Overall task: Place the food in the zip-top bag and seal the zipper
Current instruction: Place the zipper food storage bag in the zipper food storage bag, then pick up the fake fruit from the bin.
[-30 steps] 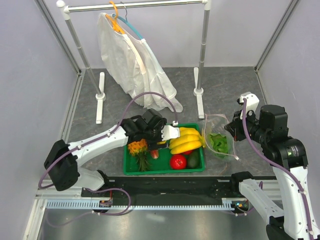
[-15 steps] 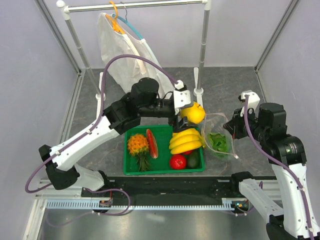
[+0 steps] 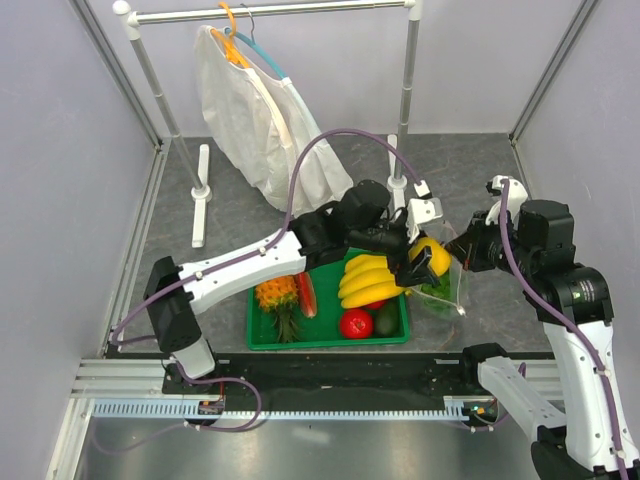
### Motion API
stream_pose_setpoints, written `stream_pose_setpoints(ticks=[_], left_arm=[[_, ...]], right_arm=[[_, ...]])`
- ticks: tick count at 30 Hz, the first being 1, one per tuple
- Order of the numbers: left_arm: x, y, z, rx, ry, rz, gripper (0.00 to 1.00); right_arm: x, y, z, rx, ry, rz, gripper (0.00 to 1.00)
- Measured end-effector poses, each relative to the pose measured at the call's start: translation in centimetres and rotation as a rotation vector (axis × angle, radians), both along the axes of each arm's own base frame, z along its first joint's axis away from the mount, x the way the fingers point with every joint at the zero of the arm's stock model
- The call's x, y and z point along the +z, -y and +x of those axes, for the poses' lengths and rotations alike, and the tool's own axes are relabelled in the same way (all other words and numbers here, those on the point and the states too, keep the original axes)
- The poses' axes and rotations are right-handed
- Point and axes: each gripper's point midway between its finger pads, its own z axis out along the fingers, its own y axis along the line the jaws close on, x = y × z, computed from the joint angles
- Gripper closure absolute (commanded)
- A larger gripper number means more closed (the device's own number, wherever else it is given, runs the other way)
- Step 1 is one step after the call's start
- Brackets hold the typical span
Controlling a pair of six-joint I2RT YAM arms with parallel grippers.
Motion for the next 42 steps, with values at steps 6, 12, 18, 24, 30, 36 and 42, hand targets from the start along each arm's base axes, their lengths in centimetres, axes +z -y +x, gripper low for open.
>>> stream_pose_setpoints(ticks=[6,12,18,24,30,36,42], left_arm=[[-3.1,0.0,1.1,0.056,-0.07,0.101,0.0],[-2.5,-3.0,2.7,0.106,-0.107,0.14,0.0],[0.7,-12.2,4.0,0.164,-0.042,0.124,0.08],[-2.8,-18.9,1.2,0.071,0.109,0.263,0.15],[-12.6,-22.0,-2.3,-0.086,0.087,0.482,0.09],[-17.0,-23.4,-1.1,-0.215,0.253,0.637,0.09],[-19.0,-23.1,-0.6,-0.389,0.462,0.719,0.11]], right_arm=[[0.2,-0.1,0.0,-0.024,-0.012,0.029,1.0],[0.2,0.2,0.1,-0.044,-0.013,0.029,1.0],[0.2,0.6,0.2,-0.066,-0.007,0.015,1.0],[0.3,0.8,0.2,-0.077,0.001,0.009,1.0],[0.4,0.9,0.1,-0.079,0.007,0.008,1.0],[0.4,0.9,0.1,-0.079,0.008,0.007,1.0],[0.2,0.9,0.1,-0.078,0.003,0.005,1.0]])
